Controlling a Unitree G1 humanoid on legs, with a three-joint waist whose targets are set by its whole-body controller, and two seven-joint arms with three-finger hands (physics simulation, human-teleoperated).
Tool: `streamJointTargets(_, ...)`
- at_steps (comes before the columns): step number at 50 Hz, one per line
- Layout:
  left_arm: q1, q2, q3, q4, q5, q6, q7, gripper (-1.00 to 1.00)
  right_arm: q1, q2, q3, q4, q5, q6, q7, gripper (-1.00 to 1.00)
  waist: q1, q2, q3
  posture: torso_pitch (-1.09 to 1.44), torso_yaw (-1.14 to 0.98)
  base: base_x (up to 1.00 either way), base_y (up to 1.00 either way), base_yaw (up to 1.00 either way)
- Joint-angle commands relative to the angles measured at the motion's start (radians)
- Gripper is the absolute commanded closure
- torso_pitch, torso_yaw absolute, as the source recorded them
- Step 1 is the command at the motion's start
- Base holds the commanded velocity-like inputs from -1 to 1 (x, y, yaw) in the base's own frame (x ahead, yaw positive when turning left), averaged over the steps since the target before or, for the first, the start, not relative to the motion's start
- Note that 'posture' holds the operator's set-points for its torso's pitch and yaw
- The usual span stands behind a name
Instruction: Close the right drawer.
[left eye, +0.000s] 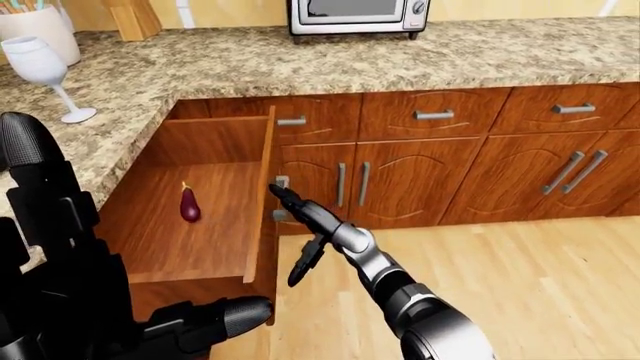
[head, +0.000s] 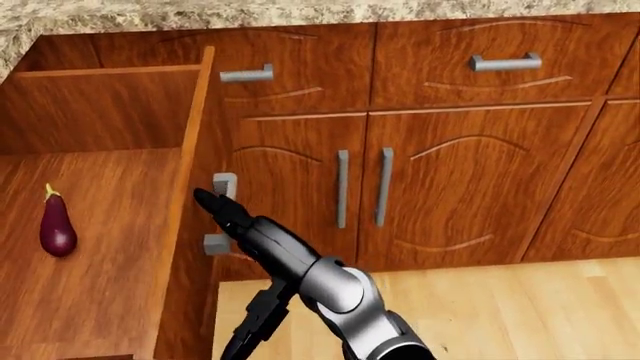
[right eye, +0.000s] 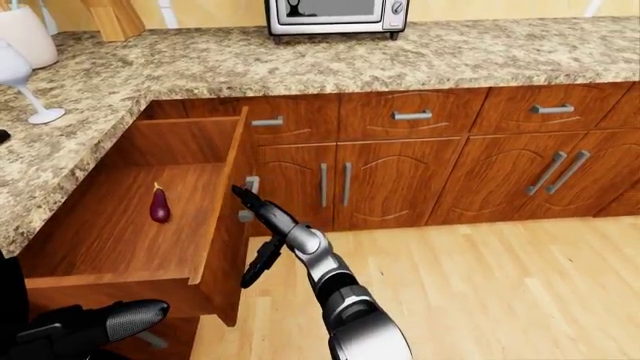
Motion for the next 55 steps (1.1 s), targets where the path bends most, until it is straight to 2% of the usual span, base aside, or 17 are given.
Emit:
streamJointTargets(1, -0.007, 0.002, 0.001, -0.029, -0.001, -0.017, 0.001, -1.0, -0.033, 0.038, 0.036, -0.031, -0.031, -0.052, 0.061, -1.0, 0.01, 0.005, -0.018, 0.0, 0.0, 0.0, 0.0, 0.0)
streamJointTargets(8, -0.019, 0.001, 0.017, -0.03, -0.012, -0.004, 0.0, -1.0, -0.045, 0.055, 0.035, 0.001, -0.049, -0.058, 0.065, -1.0, 0.009, 0.008, -0.019, 0.0, 0.0, 0.0, 0.0, 0.0)
streamJointTargets(44, -0.018, -0.002, 0.022, -0.025, -0.02, -0.007, -0.003, -1.0, -0.107, 0.124, 0.034, 0.044, -0.088, -0.03, 0.104, -1.0, 0.005, 0.014, -0.021, 0.0, 0.0, 0.0, 0.0, 0.0)
streamJointTargets(50, -0.015, -0.003, 0.022, -0.029, -0.021, -0.006, -0.003, -1.0, -0.109, 0.119, 0.027, 0.041, -0.083, -0.032, 0.104, -1.0, 0.004, 0.014, -0.021, 0.0, 0.0, 0.0, 0.0, 0.0)
streamJointTargets(55, -0.013, -0.003, 0.02, -0.03, -0.019, -0.009, -0.003, -1.0, -0.129, 0.087, 0.002, 0.031, -0.041, -0.029, 0.102, -1.0, 0.006, 0.013, -0.018, 0.0, 0.0, 0.0, 0.0, 0.0)
